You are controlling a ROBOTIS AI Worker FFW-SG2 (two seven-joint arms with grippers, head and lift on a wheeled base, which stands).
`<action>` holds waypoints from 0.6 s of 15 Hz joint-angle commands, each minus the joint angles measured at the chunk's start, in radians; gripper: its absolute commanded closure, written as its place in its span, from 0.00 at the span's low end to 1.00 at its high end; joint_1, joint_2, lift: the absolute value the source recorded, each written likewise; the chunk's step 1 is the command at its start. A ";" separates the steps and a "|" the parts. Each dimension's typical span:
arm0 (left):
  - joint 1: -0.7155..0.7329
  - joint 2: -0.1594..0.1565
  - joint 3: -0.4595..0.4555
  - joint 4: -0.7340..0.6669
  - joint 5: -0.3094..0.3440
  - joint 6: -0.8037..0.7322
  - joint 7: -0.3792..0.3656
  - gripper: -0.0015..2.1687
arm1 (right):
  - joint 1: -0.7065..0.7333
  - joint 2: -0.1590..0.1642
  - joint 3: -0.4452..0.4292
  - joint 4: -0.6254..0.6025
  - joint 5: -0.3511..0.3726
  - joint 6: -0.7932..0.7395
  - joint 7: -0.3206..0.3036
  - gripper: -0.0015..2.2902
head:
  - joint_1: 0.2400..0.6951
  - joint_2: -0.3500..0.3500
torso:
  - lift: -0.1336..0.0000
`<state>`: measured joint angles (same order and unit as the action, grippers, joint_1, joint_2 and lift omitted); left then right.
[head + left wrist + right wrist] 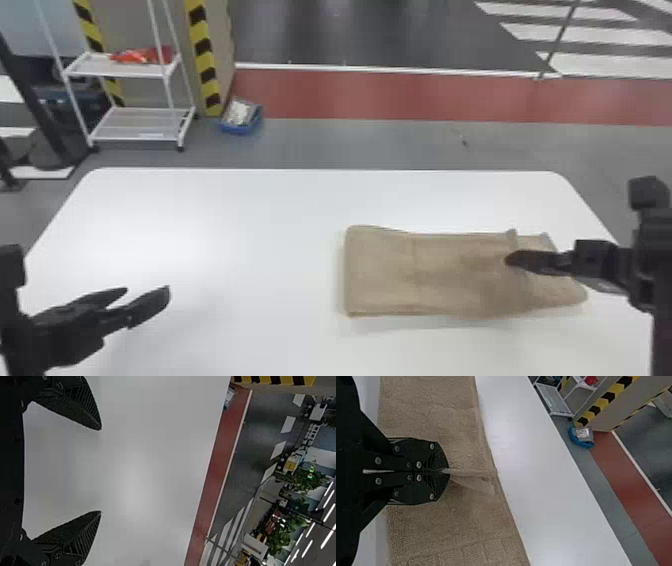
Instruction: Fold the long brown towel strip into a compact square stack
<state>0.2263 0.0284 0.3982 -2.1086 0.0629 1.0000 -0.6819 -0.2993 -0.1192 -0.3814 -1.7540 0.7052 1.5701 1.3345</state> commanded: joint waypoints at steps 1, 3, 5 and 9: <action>-0.001 -0.001 -0.002 -0.004 0.000 0.000 0.002 0.07 | -0.001 0.004 -0.001 -0.004 -0.004 0.002 0.006 0.54 | 1.00 0.39 | 0.07; -0.001 0.001 0.004 -0.002 0.000 0.003 0.002 0.07 | -0.046 -0.037 -0.057 -0.027 -0.016 0.002 0.026 0.54 | 1.00 0.40 | 0.07; -0.001 0.001 0.002 0.004 0.000 0.000 0.002 0.07 | -0.049 -0.079 -0.077 -0.021 -0.035 0.002 0.026 0.54 | 1.00 0.38 | 0.07; 0.001 -0.002 -0.012 0.007 -0.005 0.000 0.002 0.07 | -0.038 -0.062 -0.067 0.097 -0.018 0.002 -0.008 0.54 | 1.00 0.31 | 0.07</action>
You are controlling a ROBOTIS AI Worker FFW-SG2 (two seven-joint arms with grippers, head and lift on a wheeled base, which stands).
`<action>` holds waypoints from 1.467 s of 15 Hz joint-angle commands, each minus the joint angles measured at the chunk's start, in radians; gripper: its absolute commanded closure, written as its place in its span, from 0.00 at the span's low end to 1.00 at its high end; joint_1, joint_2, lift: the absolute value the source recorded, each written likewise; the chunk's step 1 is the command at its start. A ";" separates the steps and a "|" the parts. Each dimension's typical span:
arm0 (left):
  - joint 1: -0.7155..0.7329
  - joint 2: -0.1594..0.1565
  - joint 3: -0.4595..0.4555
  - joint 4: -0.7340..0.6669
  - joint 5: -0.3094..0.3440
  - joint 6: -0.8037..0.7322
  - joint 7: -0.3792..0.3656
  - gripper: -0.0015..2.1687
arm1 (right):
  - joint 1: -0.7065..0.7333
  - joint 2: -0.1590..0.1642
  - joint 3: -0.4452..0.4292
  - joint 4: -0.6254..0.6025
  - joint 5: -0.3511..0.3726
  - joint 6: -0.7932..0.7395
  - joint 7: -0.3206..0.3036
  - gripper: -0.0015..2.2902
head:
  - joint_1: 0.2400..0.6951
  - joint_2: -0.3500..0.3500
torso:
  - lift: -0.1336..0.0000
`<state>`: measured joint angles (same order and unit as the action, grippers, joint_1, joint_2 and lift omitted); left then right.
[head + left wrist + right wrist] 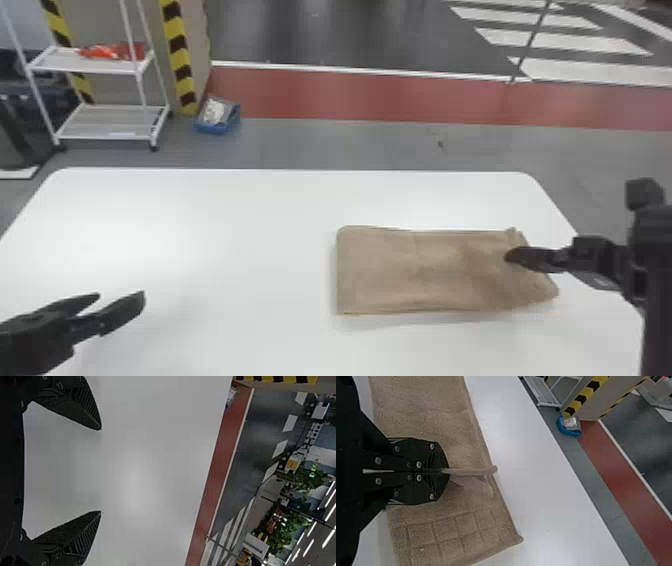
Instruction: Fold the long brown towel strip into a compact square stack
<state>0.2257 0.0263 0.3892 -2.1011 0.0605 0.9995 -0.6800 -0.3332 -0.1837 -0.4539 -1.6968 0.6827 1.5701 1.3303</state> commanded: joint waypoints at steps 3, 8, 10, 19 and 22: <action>0.008 0.000 0.004 -0.004 -0.005 0.003 -0.001 0.07 | -0.017 -0.003 -0.031 0.034 -0.008 0.002 0.003 0.54 | 1.00 0.31 | 0.07; 0.004 0.001 -0.015 0.003 -0.008 0.000 0.000 0.07 | -0.035 -0.068 -0.088 0.028 -0.011 0.002 0.004 0.54 | 1.00 0.25 | 0.07; 0.004 0.001 -0.029 0.001 -0.019 0.000 0.002 0.07 | -0.027 -0.051 -0.075 0.078 -0.005 0.002 -0.020 0.54 | 1.00 0.20 | 0.07; 0.006 0.001 -0.030 0.006 -0.030 0.000 -0.004 0.07 | -0.090 -0.120 -0.120 0.132 -0.014 0.002 -0.023 0.53 | 1.00 0.16 | 0.07; 0.012 0.001 -0.035 0.004 -0.034 0.000 -0.004 0.07 | -0.101 -0.114 -0.094 0.243 0.017 -0.043 -0.054 0.40 | 1.00 0.13 | 0.07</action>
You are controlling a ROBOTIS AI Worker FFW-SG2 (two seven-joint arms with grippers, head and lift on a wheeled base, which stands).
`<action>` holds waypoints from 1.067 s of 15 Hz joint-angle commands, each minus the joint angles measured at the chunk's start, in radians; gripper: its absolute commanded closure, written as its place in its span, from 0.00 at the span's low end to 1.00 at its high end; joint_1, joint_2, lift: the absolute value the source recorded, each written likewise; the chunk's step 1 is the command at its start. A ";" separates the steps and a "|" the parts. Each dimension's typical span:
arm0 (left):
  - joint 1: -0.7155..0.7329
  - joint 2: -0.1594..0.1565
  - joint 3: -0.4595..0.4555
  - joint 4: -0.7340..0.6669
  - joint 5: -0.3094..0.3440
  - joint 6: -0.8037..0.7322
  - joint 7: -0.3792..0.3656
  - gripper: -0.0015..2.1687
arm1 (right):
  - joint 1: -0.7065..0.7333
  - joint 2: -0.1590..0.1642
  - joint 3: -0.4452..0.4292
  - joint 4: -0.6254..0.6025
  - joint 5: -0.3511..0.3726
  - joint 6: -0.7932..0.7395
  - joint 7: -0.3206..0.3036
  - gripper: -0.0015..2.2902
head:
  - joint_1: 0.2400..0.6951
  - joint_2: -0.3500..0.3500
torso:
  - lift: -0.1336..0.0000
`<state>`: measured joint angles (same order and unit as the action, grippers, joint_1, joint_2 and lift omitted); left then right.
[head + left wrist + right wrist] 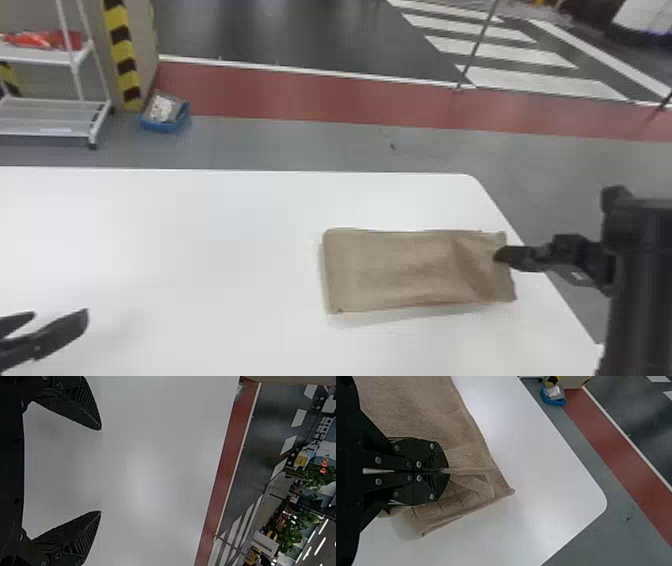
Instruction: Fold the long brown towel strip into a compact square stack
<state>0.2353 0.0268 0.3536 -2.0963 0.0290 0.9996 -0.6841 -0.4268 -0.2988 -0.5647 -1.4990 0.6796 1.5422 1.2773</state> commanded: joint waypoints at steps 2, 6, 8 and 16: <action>0.006 0.002 0.007 0.001 -0.003 0.000 -0.002 0.07 | -0.006 0.014 0.005 0.046 0.029 -0.024 -0.036 0.00 | 1.00 0.13 | 0.07; 0.007 0.001 0.007 0.015 -0.001 -0.006 -0.003 0.07 | 0.019 0.004 0.003 0.020 0.035 -0.015 -0.032 0.02 | 1.00 0.12 | 0.07; 0.007 0.001 0.001 0.018 -0.001 -0.009 -0.003 0.07 | 0.019 0.001 0.019 0.022 0.067 -0.027 -0.036 0.04 | 1.00 0.12 | 0.07; 0.012 0.001 0.011 0.019 -0.001 -0.009 -0.011 0.07 | -0.044 -0.011 0.026 0.094 0.077 -0.079 -0.110 0.10 | 1.00 0.07 | 0.07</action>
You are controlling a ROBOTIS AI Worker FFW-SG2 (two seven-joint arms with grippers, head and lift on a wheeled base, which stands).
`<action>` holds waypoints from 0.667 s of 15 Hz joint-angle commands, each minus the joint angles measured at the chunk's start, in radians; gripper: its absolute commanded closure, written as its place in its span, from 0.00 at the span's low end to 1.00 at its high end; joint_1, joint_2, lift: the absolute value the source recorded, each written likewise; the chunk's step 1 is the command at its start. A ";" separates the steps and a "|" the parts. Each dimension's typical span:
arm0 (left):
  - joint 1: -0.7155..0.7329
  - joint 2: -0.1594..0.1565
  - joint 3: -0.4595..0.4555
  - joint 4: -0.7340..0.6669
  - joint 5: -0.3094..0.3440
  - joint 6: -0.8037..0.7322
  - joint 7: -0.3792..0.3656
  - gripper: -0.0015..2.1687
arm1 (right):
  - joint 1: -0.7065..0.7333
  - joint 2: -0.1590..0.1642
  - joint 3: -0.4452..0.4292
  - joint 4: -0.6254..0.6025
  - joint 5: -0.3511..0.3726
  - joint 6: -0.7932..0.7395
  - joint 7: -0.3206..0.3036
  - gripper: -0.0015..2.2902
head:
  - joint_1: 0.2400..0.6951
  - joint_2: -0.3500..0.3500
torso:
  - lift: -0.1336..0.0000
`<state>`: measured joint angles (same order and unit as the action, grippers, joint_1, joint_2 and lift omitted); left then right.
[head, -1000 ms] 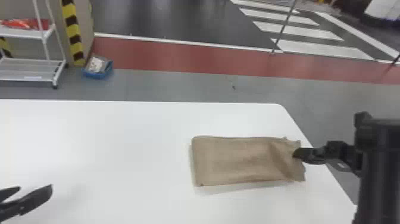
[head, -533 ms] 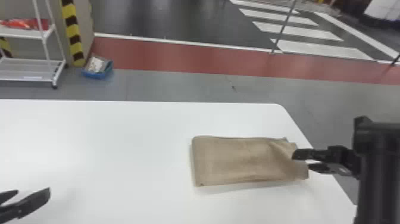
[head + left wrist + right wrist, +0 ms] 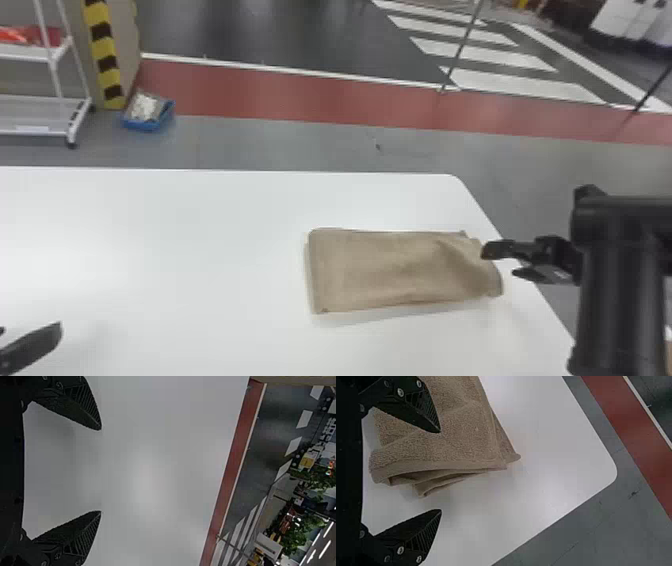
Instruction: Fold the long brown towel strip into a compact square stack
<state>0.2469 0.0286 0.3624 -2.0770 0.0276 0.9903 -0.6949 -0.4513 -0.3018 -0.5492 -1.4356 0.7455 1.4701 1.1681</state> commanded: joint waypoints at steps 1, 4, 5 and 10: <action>0.000 -0.001 0.001 0.000 0.000 0.000 -0.002 0.07 | -0.030 -0.016 0.023 0.055 0.046 -0.010 -0.001 0.10 | 1.00 0.07 | 0.07; 0.000 0.001 0.004 0.006 0.000 -0.021 -0.003 0.07 | -0.033 -0.017 0.060 0.075 0.089 -0.050 -0.027 0.08 | 1.00 0.06 | 0.07; 0.002 -0.001 0.004 0.006 0.000 -0.025 -0.003 0.07 | -0.030 -0.016 0.065 0.089 0.092 -0.069 -0.048 0.08 | 1.00 0.06 | 0.07; 0.006 0.001 0.004 0.006 0.000 -0.025 -0.012 0.07 | -0.029 0.003 0.058 0.141 0.098 -0.155 -0.102 0.08 | 1.00 0.03 | 0.07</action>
<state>0.2530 0.0287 0.3648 -2.0709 0.0276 0.9658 -0.7053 -0.4775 -0.3008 -0.4867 -1.2980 0.8444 1.3183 1.0661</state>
